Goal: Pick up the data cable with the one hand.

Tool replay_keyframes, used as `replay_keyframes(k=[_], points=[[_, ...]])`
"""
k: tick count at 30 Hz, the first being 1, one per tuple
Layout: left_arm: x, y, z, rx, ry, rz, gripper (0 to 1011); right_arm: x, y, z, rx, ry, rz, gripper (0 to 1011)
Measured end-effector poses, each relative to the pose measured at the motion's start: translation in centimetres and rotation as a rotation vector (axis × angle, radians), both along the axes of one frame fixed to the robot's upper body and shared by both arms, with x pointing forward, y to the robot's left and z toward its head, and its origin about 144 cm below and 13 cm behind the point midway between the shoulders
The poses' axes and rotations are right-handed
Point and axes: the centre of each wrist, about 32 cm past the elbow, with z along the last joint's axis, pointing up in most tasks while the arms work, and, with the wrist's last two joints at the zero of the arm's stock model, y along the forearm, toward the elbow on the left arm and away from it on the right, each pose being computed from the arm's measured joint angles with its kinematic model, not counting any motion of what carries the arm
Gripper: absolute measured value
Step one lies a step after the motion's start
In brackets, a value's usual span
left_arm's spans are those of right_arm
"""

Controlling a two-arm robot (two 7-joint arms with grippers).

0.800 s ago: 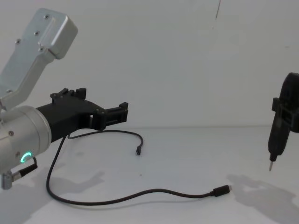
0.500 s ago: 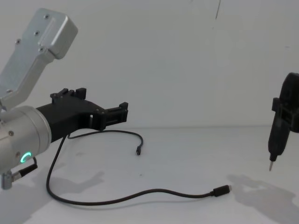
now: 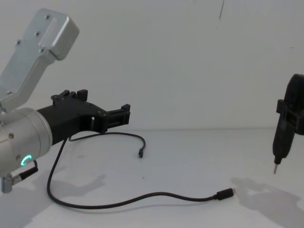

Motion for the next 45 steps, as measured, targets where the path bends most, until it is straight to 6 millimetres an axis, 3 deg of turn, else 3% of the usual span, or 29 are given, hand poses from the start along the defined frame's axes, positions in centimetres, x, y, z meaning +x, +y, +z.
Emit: replay_keyframes(k=[23, 45], points=[[0.0, 0.7, 0.0, 0.017, 0.010, -0.037, 1005, 0.0, 0.0, 0.0, 0.000, 0.000, 0.000, 263], [1.8, 6.1, 2.2, 0.144, 0.087, -0.303, 1004, 0.0, 0.0, 0.0, 0.000, 0.000, 0.000, 263]])
